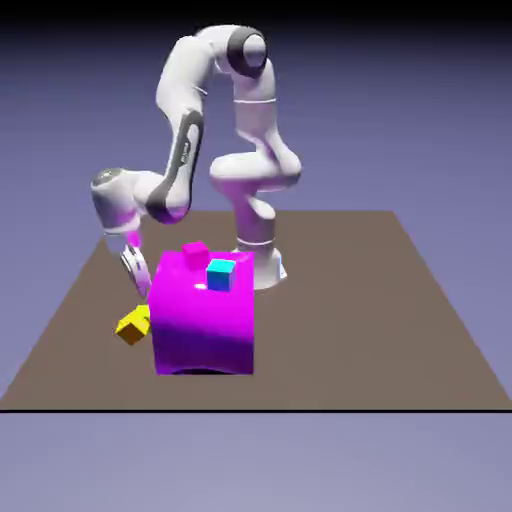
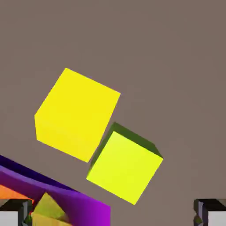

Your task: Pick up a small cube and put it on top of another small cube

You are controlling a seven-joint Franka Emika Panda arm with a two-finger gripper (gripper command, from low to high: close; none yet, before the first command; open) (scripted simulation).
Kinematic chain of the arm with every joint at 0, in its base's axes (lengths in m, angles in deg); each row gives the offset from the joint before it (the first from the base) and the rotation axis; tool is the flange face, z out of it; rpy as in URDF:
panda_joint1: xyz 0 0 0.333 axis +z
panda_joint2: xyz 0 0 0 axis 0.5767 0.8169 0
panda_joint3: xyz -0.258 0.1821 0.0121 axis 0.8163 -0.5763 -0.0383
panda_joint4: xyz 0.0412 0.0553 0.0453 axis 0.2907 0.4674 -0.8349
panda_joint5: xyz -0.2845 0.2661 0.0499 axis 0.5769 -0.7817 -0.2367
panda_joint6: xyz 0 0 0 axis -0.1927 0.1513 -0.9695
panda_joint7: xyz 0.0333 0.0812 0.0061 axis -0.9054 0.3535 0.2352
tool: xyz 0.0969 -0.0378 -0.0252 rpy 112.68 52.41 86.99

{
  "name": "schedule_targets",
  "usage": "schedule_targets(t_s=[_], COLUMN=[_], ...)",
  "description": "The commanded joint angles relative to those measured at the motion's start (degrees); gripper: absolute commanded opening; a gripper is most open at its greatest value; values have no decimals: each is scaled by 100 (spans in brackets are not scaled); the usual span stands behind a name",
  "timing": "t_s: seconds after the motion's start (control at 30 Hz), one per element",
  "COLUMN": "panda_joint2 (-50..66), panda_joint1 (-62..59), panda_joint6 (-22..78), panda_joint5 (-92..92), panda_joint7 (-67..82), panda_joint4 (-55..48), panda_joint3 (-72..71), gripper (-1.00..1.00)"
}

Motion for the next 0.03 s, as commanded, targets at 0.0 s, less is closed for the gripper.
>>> schedule_targets(t_s=[0.0], panda_joint2=[-110], panda_joint1=[68], panda_joint6=[46], panda_joint5=[187], panda_joint7=[-135], panda_joint4=[0], panda_joint3=[104], gripper=[100])
